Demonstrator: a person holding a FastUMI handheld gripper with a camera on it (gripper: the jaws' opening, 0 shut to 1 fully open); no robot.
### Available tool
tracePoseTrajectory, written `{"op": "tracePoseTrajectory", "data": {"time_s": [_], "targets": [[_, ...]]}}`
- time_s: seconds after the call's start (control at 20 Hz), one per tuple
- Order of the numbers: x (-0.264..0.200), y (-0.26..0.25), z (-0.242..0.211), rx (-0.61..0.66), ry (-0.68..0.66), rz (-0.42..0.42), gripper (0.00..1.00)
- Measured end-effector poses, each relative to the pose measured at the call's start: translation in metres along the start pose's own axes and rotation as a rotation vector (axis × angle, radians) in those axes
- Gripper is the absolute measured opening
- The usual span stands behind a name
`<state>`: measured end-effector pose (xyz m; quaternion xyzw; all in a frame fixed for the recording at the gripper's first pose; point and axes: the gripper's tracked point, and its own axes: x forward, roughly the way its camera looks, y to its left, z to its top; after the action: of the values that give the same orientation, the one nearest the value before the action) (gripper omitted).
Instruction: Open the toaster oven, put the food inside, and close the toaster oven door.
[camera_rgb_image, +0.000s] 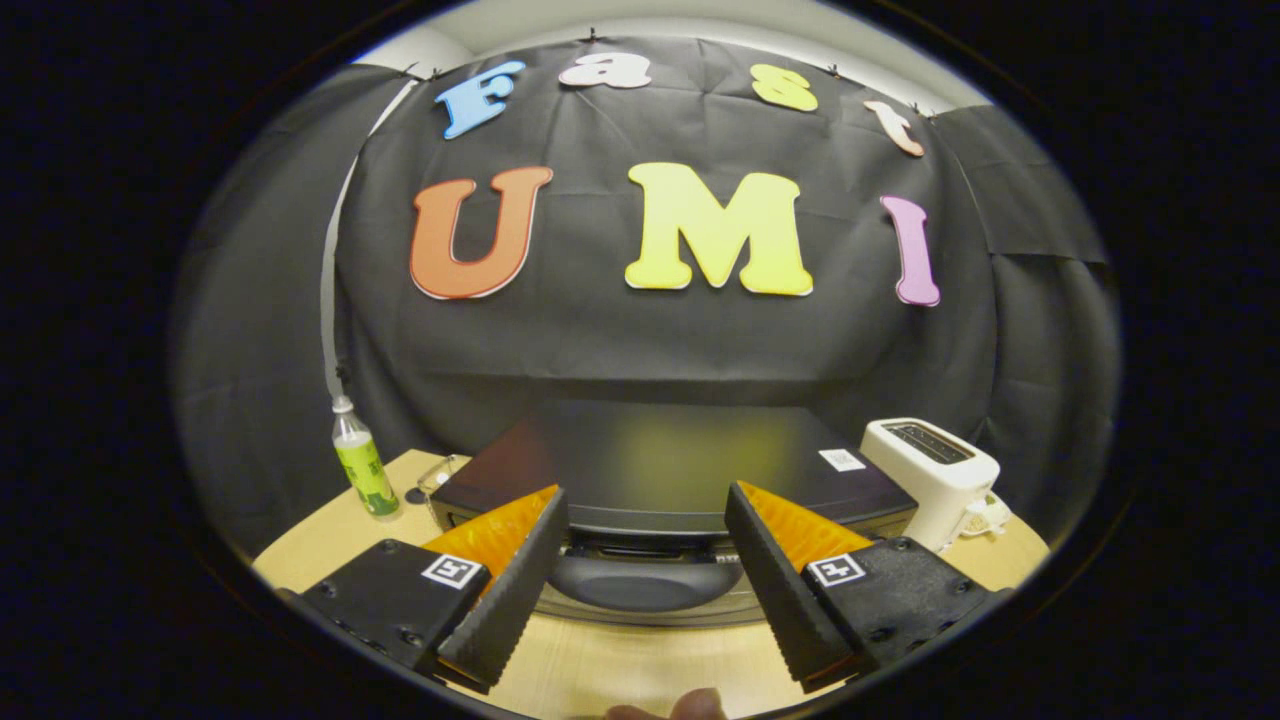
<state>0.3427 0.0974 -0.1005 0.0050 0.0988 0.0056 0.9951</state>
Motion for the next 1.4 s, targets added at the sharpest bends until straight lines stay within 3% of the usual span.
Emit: {"op": "tracePoseTrajectory", "data": {"time_s": [0.15, 0.3, 0.45, 0.8, 1.4], "targets": [[0.004, -0.001, -0.007, 0.015, -0.011, -0.014, 1.0], [0.007, -0.004, -0.026, -0.062, 0.026, -0.044, 1.0], [0.007, -0.005, -0.02, 0.04, -0.031, -0.029, 1.0], [-0.01, -0.004, -0.03, 0.018, -0.021, -0.012, 1.0], [-0.073, -0.002, -0.079, -0.012, 0.192, 0.046, 1.0]]}}
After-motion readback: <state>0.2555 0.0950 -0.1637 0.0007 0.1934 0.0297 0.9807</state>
